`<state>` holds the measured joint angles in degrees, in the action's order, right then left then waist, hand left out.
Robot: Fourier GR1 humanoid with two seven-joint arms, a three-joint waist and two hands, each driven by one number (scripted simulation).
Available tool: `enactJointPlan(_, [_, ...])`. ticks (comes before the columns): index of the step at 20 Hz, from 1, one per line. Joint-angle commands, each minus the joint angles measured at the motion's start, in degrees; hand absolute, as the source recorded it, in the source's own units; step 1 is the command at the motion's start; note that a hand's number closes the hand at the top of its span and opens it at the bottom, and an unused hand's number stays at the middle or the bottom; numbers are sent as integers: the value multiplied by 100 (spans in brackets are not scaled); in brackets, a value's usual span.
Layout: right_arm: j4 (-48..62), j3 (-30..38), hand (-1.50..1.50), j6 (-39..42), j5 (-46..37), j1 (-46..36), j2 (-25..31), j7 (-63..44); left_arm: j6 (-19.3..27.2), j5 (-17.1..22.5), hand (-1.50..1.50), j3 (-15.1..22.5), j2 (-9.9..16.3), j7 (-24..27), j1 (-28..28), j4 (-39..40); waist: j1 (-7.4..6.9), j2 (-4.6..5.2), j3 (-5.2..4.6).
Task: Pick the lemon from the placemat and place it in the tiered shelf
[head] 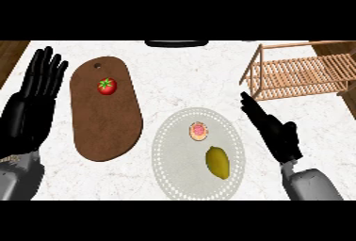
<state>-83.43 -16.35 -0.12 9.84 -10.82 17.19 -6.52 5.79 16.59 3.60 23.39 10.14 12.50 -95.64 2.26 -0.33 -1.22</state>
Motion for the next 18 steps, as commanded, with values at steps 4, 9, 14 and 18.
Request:
enactJointPlan(4, [-405, -428, 150, 485, 73, -644, -457, 236, 684, -299, 0, -6, -210, -709, -294, 331, -342, 29, 129])
enactJointPlan(9, [226, 377, -150, 45, 595, -616, -891, 472, 1227, -568, 0, 251, -386, -1595, -519, 256, -311, 50, 142])
enactJointPlan(14, [-201, 623, -150, 1587, 1255, -674, -207, 836, 1288, -810, 0, 350, -568, -1391, -876, 198, -245, 29, 126])
enactJointPlan(18, [-805, 342, -150, 2433, 1022, -751, 761, 375, 1163, -660, 0, 197, -444, -1586, -822, 238, -197, 11, 121])
